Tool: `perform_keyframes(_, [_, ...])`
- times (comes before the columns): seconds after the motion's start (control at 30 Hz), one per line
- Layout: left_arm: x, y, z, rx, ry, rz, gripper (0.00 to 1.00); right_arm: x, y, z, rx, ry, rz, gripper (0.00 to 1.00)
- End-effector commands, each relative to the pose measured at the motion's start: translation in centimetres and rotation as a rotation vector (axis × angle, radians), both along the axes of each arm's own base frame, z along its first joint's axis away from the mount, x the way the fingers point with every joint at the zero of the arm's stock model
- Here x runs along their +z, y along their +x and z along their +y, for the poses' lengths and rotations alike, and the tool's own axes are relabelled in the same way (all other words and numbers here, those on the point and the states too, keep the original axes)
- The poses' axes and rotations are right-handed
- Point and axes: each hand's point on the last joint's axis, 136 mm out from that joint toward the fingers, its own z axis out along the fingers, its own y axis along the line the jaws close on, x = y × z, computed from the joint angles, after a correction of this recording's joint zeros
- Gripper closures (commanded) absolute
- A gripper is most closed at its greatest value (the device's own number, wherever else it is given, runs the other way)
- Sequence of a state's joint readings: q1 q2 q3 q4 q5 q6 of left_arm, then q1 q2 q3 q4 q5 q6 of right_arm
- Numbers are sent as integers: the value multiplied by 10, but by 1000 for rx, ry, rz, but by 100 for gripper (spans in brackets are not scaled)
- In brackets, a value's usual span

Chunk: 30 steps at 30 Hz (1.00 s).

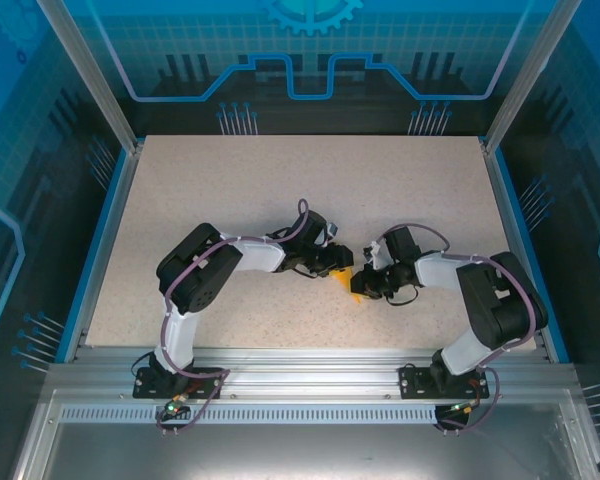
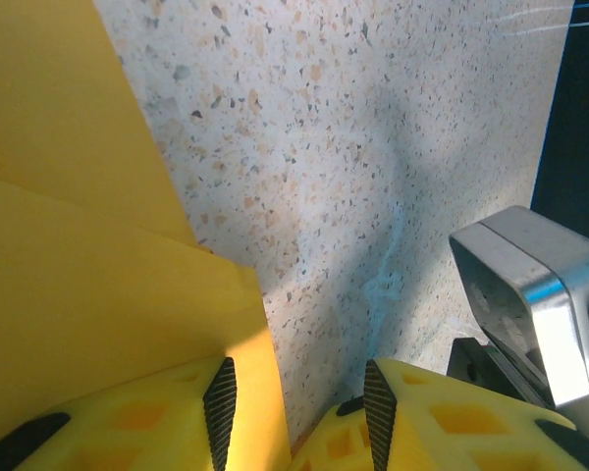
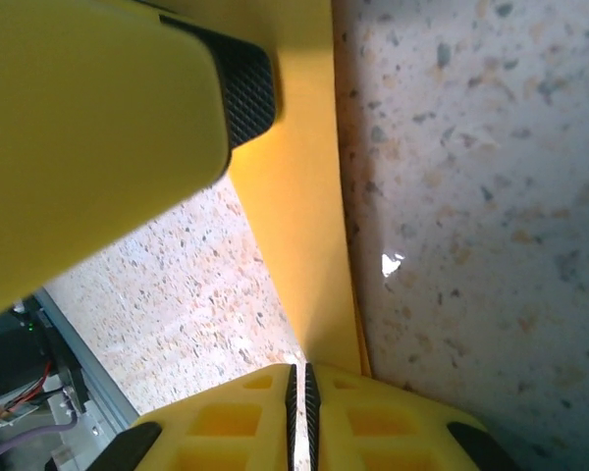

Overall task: Fold a paper plane with a square sheet of paper (pick it up from the middle)
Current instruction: Fold the wing for the fifth time at the center of the table.

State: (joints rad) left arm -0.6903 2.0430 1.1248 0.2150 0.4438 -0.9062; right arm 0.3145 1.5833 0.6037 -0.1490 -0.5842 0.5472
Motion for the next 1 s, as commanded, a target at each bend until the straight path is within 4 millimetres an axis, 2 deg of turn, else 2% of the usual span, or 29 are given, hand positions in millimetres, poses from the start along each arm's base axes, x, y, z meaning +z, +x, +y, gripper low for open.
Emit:
perform_keyframes(0.0, [-13,-1,5,-10,39,20,57,-22,-31,-11,-7,-90,130,88])
perform_keyframes(0.13, [-12,-1,4,-13,37,18,57,-33,-41,-18,-33,-121,164,90])
perform_keyframes(0.23, [-13,-1,5,-11,40,21,57,-23,-44,-15,-35,-90,146,91])
perform_keyframes(0.33, [-12,-1,4,-12,40,20,57,-18,-50,-20,-42,-112,138,91])
perform_keyframes(0.5, [-12,-1,4,-14,38,20,57,-36,-64,-28,-65,-144,191,92])
perform_keyframes(0.57, [-12,0,4,-11,38,20,57,-37,-67,-26,-69,-135,195,93])
perform_keyframes(0.73, [-13,-1,4,-12,39,22,57,-24,-67,-37,-95,-200,144,92])
perform_keyframes(0.83, [-12,1,3,-10,35,21,57,-25,-72,-40,-96,-210,149,92])
perform_keyframes(0.9, [-13,1,2,-12,32,22,57,-26,-74,-40,-94,-206,157,92])
perform_keyframes(0.97, [-11,0,1,-18,27,22,57,-16,-65,-32,-77,-158,111,92])
